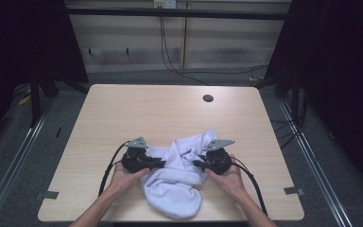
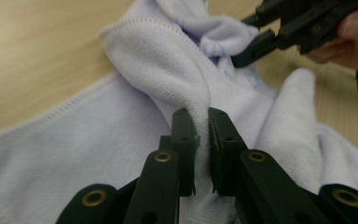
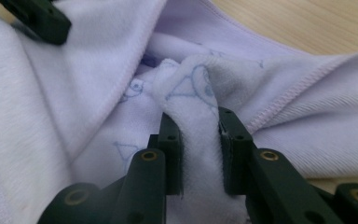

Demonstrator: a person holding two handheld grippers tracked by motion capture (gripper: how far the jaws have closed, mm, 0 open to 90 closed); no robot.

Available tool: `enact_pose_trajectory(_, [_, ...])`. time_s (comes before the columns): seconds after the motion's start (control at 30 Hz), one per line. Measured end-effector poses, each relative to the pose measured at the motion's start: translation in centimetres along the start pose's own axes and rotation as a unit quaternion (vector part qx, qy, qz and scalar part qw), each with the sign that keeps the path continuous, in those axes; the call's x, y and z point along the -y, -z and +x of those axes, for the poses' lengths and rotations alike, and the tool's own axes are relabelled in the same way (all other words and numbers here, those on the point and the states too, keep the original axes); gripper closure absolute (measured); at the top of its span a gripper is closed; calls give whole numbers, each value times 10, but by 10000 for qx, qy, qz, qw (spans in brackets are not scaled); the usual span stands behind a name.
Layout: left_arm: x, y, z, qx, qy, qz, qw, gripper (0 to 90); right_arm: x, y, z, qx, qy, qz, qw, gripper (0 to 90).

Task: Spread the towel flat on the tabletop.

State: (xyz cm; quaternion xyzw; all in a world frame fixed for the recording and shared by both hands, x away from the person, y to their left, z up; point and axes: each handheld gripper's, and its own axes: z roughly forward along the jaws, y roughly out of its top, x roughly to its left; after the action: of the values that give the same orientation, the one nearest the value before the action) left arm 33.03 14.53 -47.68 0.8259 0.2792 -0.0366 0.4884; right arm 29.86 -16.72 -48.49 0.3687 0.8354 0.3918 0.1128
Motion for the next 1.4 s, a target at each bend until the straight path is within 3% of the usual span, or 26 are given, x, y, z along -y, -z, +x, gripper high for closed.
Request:
enact_pose_trajectory(0.17, [-1,30,4,-164,110,-434,9989,826,1,22,-20,110,-349,-135,9992,743])
enact_pose_trajectory(0.33, [-3,58,10,-300,182,-740,9966,827,4,51,-38,261,-757,-461,9957,766])
enact_pose_trajectory(0.4, [-6,67,11,-354,190,-880,9953,829,3,63,-41,471,-816,-581,9939,797])
enact_pose_trajectory(0.5, [-10,74,9,-296,220,-1082,9934,829,0,75,-43,427,-905,-752,9921,834])
enact_pose_trajectory(0.57, [-17,79,4,-304,132,-1220,9920,830,-10,93,-41,384,-881,-1058,9897,853])
enact_pose_trajectory(0.67, [-39,89,-4,-390,-15,-1570,9868,830,-28,111,-43,397,-857,-1318,9868,855])
enact_pose_trajectory(0.7, [-39,89,-4,-390,-15,-1570,9868,831,-28,111,-43,397,-857,-1318,9868,855])
enact_pose_trajectory(0.73, [-55,96,-5,-488,-96,-1739,9835,831,-44,123,-46,417,-851,-1510,9840,857])
enact_pose_trajectory(0.77, [-55,96,-5,-488,-96,-1739,9835,831,-44,123,-46,417,-851,-1510,9840,857])
enact_pose_trajectory(0.8, [-67,101,-6,-625,-174,-1791,9817,832,-65,134,-50,470,-813,-1677,9814,858])
enact_pose_trajectory(0.87, [-96,110,-5,-901,-373,-1929,9764,832,-82,142,-55,476,-818,-1808,9790,859])
enact_pose_trajectory(0.9, [-96,110,-5,-901,-373,-1929,9764,832,-82,142,-55,476,-818,-1808,9790,859])
enact_pose_trajectory(0.93, [-111,115,-3,-1020,-455,-2011,9732,832,-102,149,-60,510,-813,-1892,9772,860])
enact_pose_trajectory(1.0, [-130,119,-1,-1202,-589,-2030,9700,830,-122,155,-66,581,-793,-1952,9758,860])
enact_pose_trajectory(1.03, [-130,119,-1,-1202,-589,-2030,9700,829,-134,158,-72,574,-793,-1978,9753,860])
enact_pose_trajectory(1.1, [-151,124,3,-1289,-623,-2127,9666,829,-148,160,-81,578,-908,-1999,9739,860])
enact_pose_trajectory(1.17, [-166,129,0,-1399,-696,-2267,9614,829,-165,165,-86,741,-810,-2009,9734,860])
enact_pose_trajectory(1.2, [-172,133,-2,-1432,-777,-2371,9577,830,-174,169,-87,805,-779,-2085,9716,860])
enact_pose_trajectory(1.23, [-172,133,-2,-1432,-777,-2371,9577,829,-174,169,-87,805,-779,-2085,9716,860])
enact_pose_trajectory(1.27, [-176,142,-15,-1500,-908,-2571,9503,829,-188,181,-84,937,-630,-2333,9658,861])
enact_pose_trajectory(1.3, [-176,142,-15,-1500,-908,-2571,9503,829,-191,187,-79,878,-521,-2540,9618,862])
enact_pose_trajectory(1.33, [-166,148,-28,-1374,-1102,-2656,9479,828,-189,191,-75,891,-385,-2625,9600,862])
enact_pose_trajectory(1.37, [-166,148,-28,-1374,-1102,-2656,9479,827,-189,191,-75,891,-385,-2625,9600,862])
enact_pose_trajectory(1.4, [-144,141,-37,-1313,-1226,-2442,9529,827,-173,190,-70,837,-265,-2514,9639,864])
